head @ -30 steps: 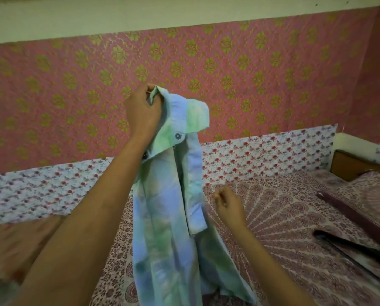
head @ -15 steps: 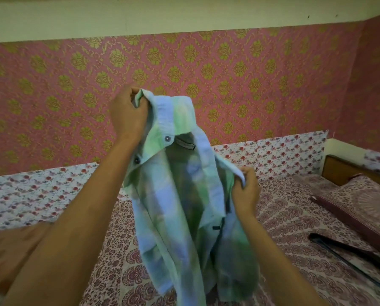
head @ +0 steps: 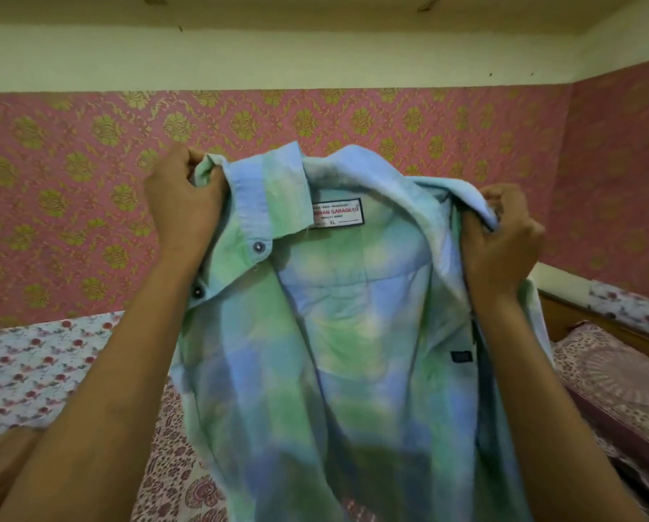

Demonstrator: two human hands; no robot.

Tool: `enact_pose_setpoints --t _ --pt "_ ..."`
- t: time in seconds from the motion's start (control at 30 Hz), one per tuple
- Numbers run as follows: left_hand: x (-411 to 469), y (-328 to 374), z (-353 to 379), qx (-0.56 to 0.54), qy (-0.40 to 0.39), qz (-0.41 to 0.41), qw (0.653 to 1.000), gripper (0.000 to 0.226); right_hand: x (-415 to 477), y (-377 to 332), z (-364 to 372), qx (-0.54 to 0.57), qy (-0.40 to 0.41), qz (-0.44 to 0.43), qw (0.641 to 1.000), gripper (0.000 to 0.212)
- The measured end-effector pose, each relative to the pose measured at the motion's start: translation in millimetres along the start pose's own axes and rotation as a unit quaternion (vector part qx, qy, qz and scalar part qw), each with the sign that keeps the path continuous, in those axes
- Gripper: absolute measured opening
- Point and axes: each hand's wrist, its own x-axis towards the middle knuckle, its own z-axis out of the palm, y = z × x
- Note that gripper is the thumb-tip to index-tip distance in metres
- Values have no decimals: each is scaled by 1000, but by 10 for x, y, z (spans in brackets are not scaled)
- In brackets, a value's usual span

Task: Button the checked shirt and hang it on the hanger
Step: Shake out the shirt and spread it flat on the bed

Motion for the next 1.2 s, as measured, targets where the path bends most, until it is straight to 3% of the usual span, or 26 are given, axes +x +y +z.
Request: enact_pose_setpoints --t 0.07,0.13,0.27,0.37,0.47,0.57,0.67,0.73,0.77,0.8,0.83,0.9,0.97,1.2 --pt "-3 -153 196 29 -67 -12 997 10 4 199 107 -39 -97 13 994 28" --pt "-73 -398 468 81 -184 -37 979 21 -123 499 254 -97 -212 59 971 34" --pt "-545 -1047 1190 200 -463 -138 852 29 -771 1417 556 -146 -411 168 884 45" --pt "-1202 -1590 1874 176 -564 -210 779 20 -1428 2202 782 -177 -492 261 811 35" --pt "-1811 -2085 2550 166 -558 -277 765 21 -1923 2812 1056 -172 -506 309 787 43" --pt "-2175 -2516 3210 148 -488 -339 791 28 -2179 3338 1413 -170 -462 369 788 51" --pt "-2474 -2951 3917 138 -458 -353 804 34 -2471 3892 1800 -154 -419 422 789 35" --pt "-2684 -3144 4203 121 -496 -355 783 22 -2709 4083 1915 -112 -441 436 777 16" --pt "-2846 -3279 4308 100 -517 -366 768 14 -2881 4162 1946 -99 -457 449 762 28" --pt "-3098 -3432 4393 95 -535 -370 754 28 -3140 4291 1967 -96 -472 455 749 44" --pt "-3317 -3553 4420 92 -547 -372 744 41 -3341 4361 1966 -99 -486 456 739 56" --pt "-3841 -3724 4290 103 -558 -391 725 44 -3846 4432 1874 -113 -518 475 702 63" --pt "-4315 -3810 4042 103 -548 -423 714 37 -4265 4395 1743 -133 -555 487 661 58" --pt "-5346 -4216 2924 217 -536 -457 676 23 -5369 3890 1317 -93 -642 450 614 36"
